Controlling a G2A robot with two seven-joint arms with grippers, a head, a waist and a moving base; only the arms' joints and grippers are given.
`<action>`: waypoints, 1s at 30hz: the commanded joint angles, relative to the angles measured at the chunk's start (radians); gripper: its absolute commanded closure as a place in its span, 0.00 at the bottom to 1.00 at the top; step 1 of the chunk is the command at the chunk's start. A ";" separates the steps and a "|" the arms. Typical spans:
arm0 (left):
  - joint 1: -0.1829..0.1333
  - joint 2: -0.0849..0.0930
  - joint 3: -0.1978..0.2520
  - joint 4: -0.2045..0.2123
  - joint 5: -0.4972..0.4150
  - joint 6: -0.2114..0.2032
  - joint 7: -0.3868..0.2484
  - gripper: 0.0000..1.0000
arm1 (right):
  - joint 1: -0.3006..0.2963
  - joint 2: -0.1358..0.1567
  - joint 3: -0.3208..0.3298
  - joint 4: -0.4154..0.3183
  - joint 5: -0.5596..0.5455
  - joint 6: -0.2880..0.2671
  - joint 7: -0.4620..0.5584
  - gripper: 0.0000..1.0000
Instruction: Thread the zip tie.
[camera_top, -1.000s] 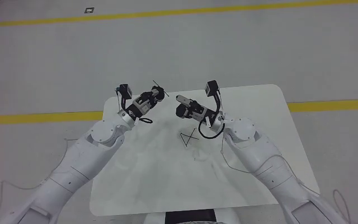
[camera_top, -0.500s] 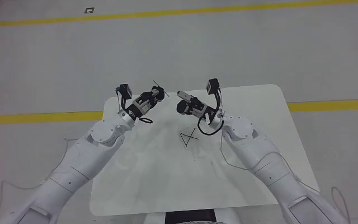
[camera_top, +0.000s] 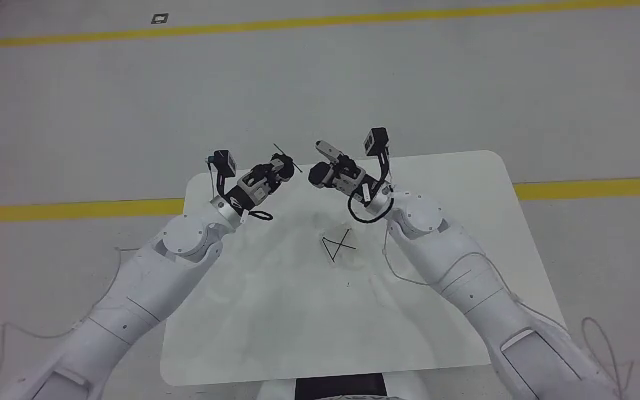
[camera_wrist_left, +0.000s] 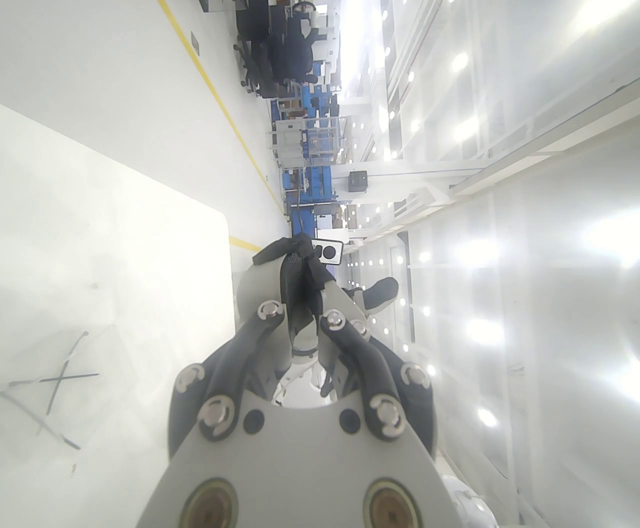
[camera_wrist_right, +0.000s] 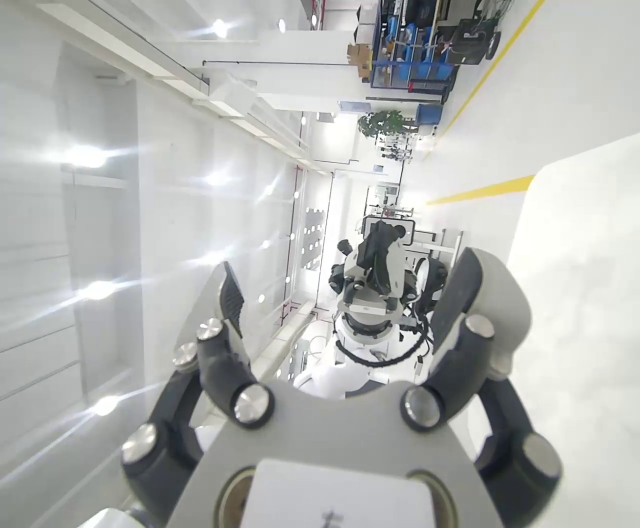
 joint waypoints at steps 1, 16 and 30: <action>0.000 0.000 0.000 0.000 0.000 0.000 0.000 1.00 | 0.000 0.000 0.000 0.000 0.000 0.000 0.000 0.00; 0.000 0.000 0.000 0.000 0.000 0.000 0.000 1.00 | 0.015 -0.022 -0.028 0.016 0.027 0.017 0.027 0.00; 0.000 0.000 0.000 0.000 0.000 0.000 0.000 1.00 | -0.029 -0.021 -0.003 -0.019 -0.017 0.030 0.024 0.53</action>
